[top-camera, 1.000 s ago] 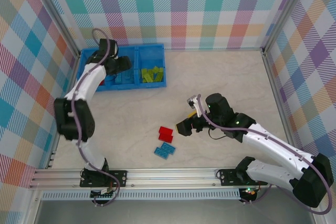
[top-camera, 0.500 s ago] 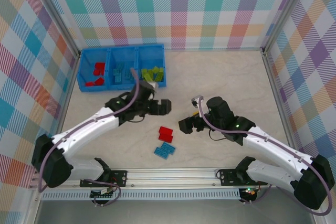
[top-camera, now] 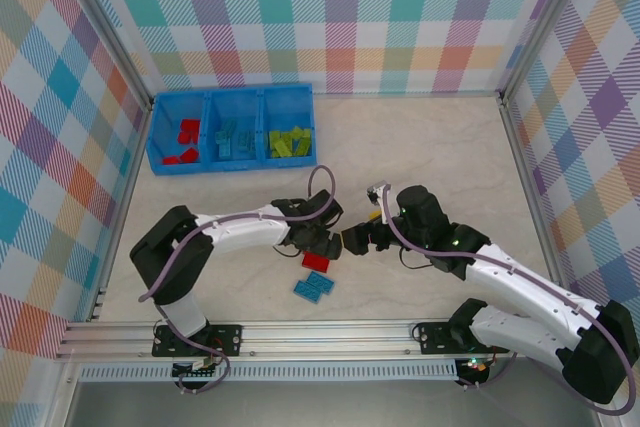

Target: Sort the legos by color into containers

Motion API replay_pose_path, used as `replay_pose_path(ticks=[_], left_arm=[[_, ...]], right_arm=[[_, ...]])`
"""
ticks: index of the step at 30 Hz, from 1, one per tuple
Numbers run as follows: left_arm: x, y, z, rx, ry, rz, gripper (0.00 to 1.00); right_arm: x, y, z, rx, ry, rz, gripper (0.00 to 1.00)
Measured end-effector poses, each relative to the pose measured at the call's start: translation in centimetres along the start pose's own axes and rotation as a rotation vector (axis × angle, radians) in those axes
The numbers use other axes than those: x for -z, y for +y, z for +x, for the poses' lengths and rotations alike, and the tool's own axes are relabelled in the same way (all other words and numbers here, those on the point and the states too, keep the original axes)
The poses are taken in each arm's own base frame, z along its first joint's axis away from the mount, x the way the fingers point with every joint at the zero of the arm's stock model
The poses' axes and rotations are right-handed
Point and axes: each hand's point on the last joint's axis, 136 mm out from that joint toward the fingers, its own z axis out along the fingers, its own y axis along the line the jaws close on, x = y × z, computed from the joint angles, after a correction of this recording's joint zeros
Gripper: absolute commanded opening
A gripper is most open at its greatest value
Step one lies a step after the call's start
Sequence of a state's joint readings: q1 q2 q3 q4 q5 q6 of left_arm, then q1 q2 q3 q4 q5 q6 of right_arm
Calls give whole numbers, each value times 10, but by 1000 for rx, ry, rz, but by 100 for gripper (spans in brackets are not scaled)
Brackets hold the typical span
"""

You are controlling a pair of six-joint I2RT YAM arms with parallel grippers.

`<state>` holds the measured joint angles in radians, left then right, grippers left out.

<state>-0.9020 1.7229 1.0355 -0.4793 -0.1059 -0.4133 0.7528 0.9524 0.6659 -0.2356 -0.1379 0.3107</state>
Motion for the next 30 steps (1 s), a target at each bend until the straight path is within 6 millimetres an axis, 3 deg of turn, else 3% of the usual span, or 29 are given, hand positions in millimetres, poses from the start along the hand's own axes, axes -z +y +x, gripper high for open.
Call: replay_pose_path(ticks=[7,14,18,20,23,28,30], left_arm=[[-11,-3,5,-4,22,-4,58],[-7,-1,1,7,2,-15,52],[19,11,-19,34,-88,-32,52],[42,27,-37,71,-158,-39,52],[86,73,-76,182,-305,-70,52],[157,172,-124,387,-522,-182,53],[176,210,-135,468,-579,-219,53]], right_arm=[[0,-1,0,0,-1,7,100],[-1,-2,1,0,1,7,100],[0,5,0,9,-6,-29,100],[0,10,0,18,-15,-64,100],[-1,18,1,29,-21,-115,100],[-1,26,-1,41,-38,-165,99],[-1,28,-2,44,-43,-175,100]])
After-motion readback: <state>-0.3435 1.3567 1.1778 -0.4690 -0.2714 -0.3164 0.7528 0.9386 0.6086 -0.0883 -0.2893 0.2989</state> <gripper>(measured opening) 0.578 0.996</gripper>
